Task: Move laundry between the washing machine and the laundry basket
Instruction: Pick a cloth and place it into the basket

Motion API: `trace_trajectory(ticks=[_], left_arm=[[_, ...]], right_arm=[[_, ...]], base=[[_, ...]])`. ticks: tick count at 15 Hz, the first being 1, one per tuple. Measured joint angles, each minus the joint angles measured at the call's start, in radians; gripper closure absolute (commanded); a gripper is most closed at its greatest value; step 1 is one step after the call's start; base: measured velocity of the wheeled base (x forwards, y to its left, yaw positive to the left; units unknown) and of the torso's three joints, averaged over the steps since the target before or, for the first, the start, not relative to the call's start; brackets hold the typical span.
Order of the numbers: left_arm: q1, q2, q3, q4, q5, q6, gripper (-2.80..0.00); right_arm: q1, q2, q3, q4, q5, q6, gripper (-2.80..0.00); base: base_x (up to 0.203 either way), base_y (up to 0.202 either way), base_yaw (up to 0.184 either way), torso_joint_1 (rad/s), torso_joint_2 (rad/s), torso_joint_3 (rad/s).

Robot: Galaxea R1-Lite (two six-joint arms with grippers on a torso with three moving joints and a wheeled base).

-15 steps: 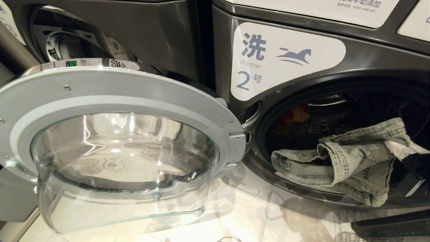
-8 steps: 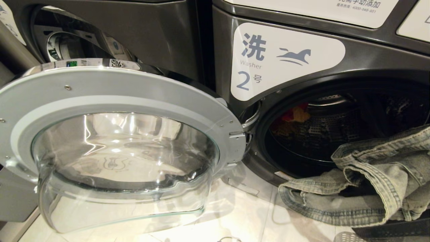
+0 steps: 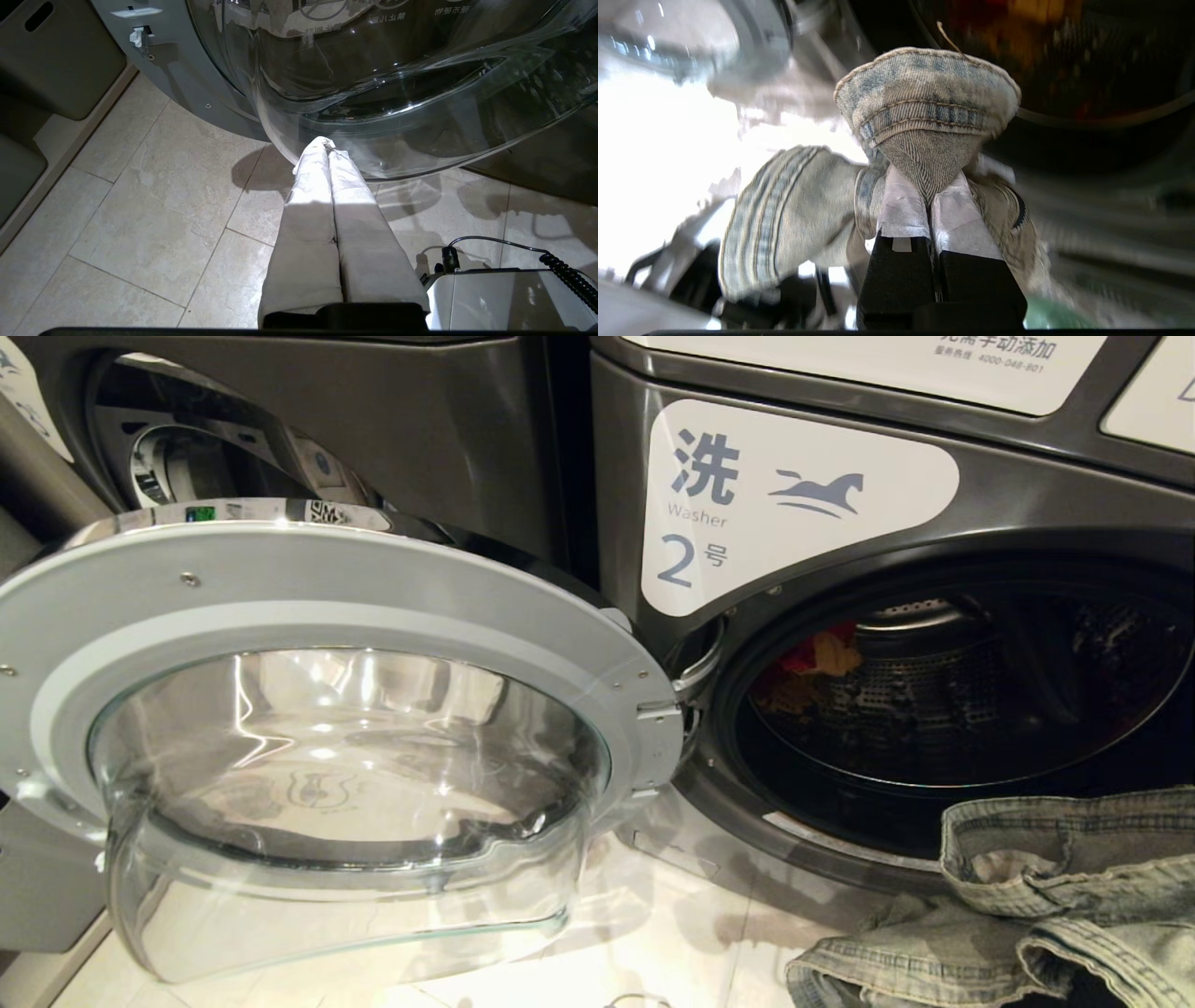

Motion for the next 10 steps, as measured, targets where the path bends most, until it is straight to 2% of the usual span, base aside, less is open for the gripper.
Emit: trace_trajectory(ticks=[2, 10], left_arm=[[0.000, 0.000, 0.000, 0.000, 0.000, 0.000, 0.00], [0.000, 0.000, 0.000, -0.001, 0.000, 0.000, 0.00]], right_arm=[[-0.005, -0.024, -0.028, 0.117, -0.028, -0.002, 0.00], [-0.006, -0.020, -0.034, 0.130, -0.036, -0.010, 0.00]], base=[[0.000, 0.000, 0.000, 0.000, 0.00, 0.000], [0.000, 0.000, 0.000, 0.000, 0.00, 0.000]])
